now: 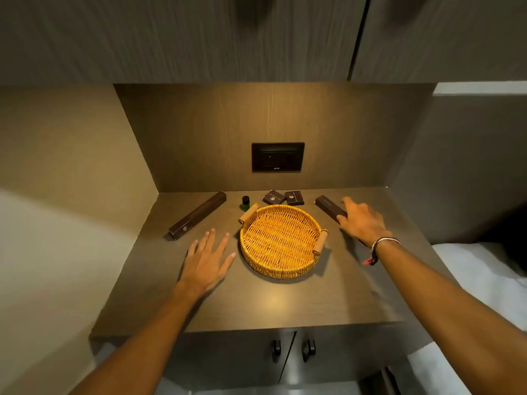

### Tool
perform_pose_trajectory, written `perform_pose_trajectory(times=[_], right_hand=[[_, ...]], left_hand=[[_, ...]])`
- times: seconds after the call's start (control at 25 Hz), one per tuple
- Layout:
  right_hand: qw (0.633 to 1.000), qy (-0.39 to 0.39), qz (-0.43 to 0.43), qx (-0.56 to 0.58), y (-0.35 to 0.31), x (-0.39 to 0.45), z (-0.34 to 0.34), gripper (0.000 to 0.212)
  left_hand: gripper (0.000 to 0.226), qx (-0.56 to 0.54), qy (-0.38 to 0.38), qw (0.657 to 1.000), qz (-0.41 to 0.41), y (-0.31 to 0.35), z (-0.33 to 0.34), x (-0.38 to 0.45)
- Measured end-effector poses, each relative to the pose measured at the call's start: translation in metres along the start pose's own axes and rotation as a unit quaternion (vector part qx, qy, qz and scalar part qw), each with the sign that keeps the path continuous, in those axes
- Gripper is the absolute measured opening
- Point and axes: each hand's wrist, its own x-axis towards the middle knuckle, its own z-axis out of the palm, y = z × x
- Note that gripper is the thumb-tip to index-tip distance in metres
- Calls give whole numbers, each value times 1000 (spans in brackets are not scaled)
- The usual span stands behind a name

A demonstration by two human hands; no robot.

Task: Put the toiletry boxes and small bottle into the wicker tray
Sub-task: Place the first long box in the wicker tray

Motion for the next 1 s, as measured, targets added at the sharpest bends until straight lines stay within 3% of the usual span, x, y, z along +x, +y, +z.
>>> perform_pose_trajectory(times=[0.36, 0.52, 0.76, 1.0], right_hand=[[997, -36, 60, -12, -10, 37, 6, 40], [997, 5, 66, 27, -15, 41, 6, 40], [971, 21, 68, 228, -47, 51, -30, 68], [961, -69, 32, 264, -81, 37, -23, 103]], left_hand=[[71, -17, 34, 999, 23, -12, 8, 3], [71, -38, 55, 997, 29, -13, 10, 2], [71, -33, 60, 997, 26, -15, 14, 3], [74, -45, 66, 996, 28, -14, 12, 2]])
